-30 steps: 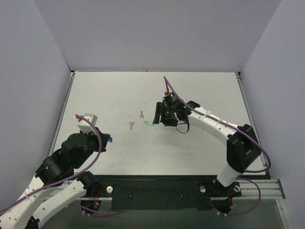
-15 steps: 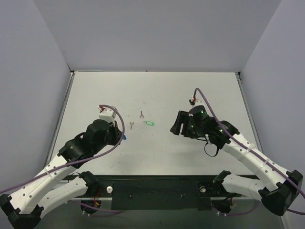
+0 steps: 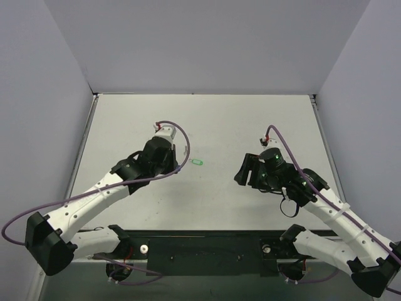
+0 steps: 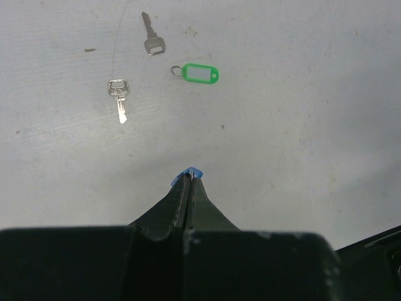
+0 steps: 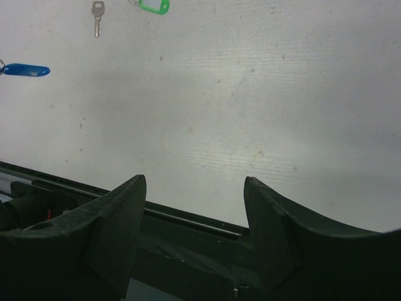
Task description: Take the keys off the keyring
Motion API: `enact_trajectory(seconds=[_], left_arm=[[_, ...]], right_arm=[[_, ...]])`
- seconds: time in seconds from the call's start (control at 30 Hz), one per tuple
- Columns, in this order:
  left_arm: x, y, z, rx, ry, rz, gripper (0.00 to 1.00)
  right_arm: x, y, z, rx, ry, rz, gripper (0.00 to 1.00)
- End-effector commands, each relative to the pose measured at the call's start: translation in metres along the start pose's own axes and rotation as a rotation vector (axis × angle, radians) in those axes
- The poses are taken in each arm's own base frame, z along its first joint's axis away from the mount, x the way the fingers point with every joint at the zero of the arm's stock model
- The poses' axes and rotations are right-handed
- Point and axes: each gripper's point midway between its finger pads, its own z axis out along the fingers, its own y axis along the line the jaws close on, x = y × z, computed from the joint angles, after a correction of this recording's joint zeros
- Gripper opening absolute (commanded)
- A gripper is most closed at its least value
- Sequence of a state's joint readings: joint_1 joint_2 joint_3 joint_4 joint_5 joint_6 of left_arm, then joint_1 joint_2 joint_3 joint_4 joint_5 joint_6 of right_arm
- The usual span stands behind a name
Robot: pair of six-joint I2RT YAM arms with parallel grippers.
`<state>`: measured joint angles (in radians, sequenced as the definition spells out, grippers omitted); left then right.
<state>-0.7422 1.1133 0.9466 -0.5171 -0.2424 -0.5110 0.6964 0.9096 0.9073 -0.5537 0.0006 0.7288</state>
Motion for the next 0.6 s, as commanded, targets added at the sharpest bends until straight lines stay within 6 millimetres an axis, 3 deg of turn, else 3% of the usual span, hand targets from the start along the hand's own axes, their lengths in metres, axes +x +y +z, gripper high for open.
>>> enact_trajectory(seconds=[0.0,0.17,0.2,0.23,0.33,0.43,0.57], left_arm=[[-0.045,-0.024,0.013,0.066,-0.093,-0.015,0.0],[-0.051,-0.02,0.049,0.03,-0.046,-0.031,0.0],[-0.058,-0.021,0.054,0.028,-0.046,-0.039,0.02],[-0.051,-0.02,0.066,0.025,-0.009,-0.039,0.06],[-0.056,-0.019,0.081,0.013,0.021,-0.054,0.5],[-0.056,-0.021,0.09,0.01,0.044,-0.06,0.77],[-0.062,-0.021,0.088,0.005,0.04,-0.066,0.8]], right_arm=[[0.002,-0.008,-0.007,0.024,-0.009,-0.026,0.59],[0.005,-0.011,-0.01,0.02,-0.006,-0.028,0.59],[0.006,-0.012,-0.012,0.017,-0.006,-0.028,0.59],[0.007,-0.013,-0.013,0.019,-0.004,-0.029,0.59],[0.006,-0.014,-0.018,0.016,-0.009,-0.034,0.59],[0.006,-0.016,-0.025,0.015,-0.012,-0.043,0.59],[0.008,-0.022,-0.031,0.03,-0.014,-0.056,0.6]])
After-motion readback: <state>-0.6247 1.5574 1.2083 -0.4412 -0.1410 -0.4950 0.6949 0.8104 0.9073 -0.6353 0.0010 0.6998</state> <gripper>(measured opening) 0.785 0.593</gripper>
